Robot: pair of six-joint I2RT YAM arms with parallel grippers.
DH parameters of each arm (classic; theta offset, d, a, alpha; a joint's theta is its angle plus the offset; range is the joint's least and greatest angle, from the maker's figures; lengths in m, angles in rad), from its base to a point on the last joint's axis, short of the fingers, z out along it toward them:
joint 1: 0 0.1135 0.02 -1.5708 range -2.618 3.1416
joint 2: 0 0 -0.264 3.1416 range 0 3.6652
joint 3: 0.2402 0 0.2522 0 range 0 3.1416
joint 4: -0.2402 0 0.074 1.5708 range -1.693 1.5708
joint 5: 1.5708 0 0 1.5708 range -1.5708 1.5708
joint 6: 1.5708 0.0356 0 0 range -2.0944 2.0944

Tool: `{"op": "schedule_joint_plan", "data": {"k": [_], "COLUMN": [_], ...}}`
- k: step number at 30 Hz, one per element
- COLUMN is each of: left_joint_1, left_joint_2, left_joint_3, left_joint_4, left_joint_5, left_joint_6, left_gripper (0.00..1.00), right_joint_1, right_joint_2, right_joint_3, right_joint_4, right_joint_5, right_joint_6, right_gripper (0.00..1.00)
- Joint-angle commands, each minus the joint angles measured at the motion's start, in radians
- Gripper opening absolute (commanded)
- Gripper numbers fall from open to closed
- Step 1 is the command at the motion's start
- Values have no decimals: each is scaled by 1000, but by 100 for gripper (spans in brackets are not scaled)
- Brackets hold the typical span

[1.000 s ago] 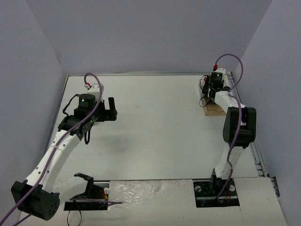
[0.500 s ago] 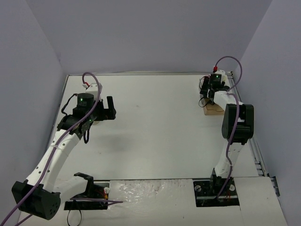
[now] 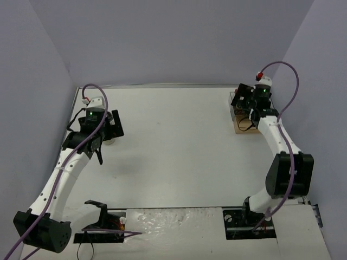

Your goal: Organize the condiment bottles

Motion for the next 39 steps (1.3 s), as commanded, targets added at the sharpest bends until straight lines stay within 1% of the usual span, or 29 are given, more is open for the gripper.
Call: {"op": "schedule_joint_plan", "data": {"k": [1, 3, 5, 7, 9, 12, 19, 23, 25, 29, 31, 34, 37, 39], "left_joint_1": [73, 118, 166, 198, 226, 231, 251, 278, 281, 284, 284, 280, 260, 213], "left_joint_2": [42, 69, 134, 185, 263, 349, 532, 609, 621, 637, 650, 654, 635, 612], "left_joint_3": [57, 62, 79, 117, 148, 232, 335, 371, 355, 324, 314, 301, 286, 273], "left_joint_4": [-37, -34, -16, -3, 9, 12, -14, -64, -65, -29, -20, -11, -10, -19], "left_joint_5": [-104, -95, -55, 2, 19, 34, 30, 40, 61, 77, 89, 109, 131, 130], "left_joint_6": [-49, -53, -51, -51, -38, -21, 3, 1, -8, -8, -6, -6, -6, -5], "left_gripper": [97, 97, 97, 97, 97, 97, 97, 97, 96, 89, 82, 68, 44, 33], "right_joint_1": [8, 14, 18, 18, 20, 22, 24, 24, 24, 24, 24, 24, 24, 24], "right_joint_2": [-214, -271, -342, -370, -398, -412, -428, -438, -442, -441, -438, -440, -445, -448], "right_joint_3": [-86, -135, -180, -216, -233, -252, -274, -276, -277, -282, -284, -286, -284, -284], "right_joint_4": [23, 25, 34, 38, 47, 54, 73, 73, 75, 80, 83, 81, 80, 81], "right_joint_5": [-151, -176, -205, -221, -235, -248, -270, -263, -260, -258, -256, -254, -253, -249], "right_joint_6": [37, 40, 39, 38, 39, 41, 44, 41, 39, 41, 41, 41, 38, 39], "right_gripper": [94, 96, 98, 98, 98, 98, 98, 98, 98, 98, 98, 98, 98, 98]}}
